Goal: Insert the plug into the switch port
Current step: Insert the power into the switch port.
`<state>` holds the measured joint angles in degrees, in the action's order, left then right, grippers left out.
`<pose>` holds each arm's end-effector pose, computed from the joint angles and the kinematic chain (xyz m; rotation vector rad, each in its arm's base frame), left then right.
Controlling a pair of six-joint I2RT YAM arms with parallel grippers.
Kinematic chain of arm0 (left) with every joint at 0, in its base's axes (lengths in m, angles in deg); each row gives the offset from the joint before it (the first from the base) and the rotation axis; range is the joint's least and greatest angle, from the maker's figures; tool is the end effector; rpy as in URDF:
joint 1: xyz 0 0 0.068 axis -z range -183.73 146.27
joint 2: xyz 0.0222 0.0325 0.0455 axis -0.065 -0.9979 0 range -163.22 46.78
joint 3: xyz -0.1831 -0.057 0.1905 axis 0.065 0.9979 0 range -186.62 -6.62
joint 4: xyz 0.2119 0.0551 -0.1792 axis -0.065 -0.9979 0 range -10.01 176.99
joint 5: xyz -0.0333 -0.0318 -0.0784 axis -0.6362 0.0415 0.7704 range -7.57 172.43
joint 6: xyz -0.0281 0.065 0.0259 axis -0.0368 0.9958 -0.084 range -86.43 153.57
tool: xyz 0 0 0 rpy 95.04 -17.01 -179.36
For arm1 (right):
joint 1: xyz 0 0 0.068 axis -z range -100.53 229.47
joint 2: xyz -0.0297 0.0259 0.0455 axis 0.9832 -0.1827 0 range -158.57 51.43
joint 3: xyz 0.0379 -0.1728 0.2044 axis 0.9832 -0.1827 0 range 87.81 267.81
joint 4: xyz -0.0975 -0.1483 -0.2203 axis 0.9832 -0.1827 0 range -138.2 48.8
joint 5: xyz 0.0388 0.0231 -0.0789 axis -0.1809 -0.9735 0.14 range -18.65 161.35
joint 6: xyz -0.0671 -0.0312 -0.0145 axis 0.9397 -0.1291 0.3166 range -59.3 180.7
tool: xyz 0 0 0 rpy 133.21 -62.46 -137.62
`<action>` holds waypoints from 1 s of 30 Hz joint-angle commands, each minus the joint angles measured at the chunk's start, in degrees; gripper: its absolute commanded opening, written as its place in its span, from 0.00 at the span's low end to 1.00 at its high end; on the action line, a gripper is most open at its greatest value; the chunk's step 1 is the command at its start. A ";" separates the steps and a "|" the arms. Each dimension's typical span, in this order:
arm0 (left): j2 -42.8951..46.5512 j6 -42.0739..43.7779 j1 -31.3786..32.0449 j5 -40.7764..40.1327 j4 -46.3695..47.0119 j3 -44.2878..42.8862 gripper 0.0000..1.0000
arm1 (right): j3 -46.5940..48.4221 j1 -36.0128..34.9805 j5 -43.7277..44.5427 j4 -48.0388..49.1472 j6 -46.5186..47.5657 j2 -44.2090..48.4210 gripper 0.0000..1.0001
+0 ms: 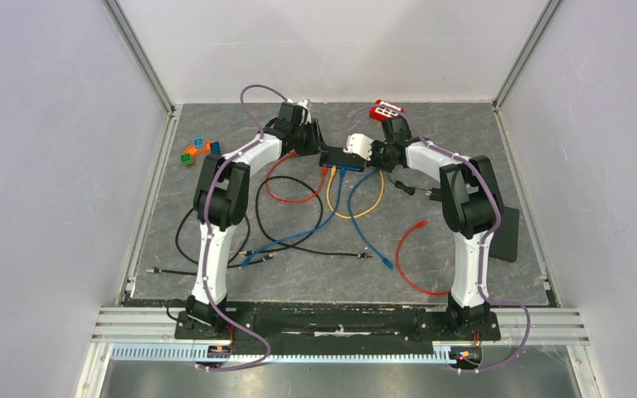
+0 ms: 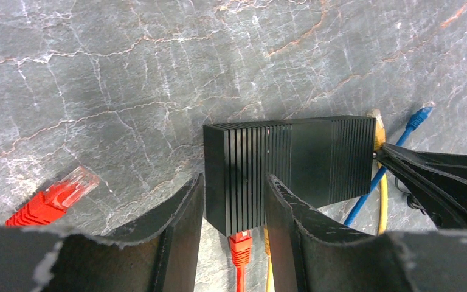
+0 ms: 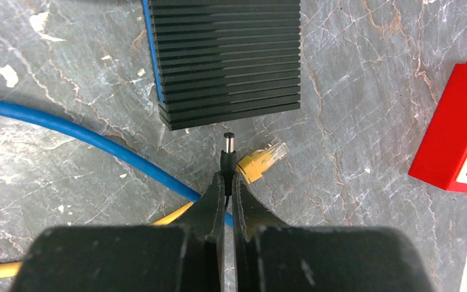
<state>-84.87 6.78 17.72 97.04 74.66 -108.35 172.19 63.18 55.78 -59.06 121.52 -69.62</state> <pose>0.5118 -0.2183 0.1362 0.0242 2.3890 -0.7104 0.4598 0.1521 0.1156 -1.6243 1.8647 0.0135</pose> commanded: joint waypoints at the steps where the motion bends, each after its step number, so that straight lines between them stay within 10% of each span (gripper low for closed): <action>1: -0.62 -2.39 -0.42 2.35 2.85 -1.06 0.47 | 1.78 -1.14 6.85 -0.36 -0.82 -3.02 0.00; 30: 0.02 -4.95 -1.14 5.98 7.50 5.47 0.46 | 4.14 -6.69 8.54 0.47 -4.17 -1.69 0.00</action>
<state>-84.87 3.85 16.85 101.15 79.95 -103.72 174.59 57.69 66.29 -59.33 118.68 -71.32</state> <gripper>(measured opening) 0.465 0.015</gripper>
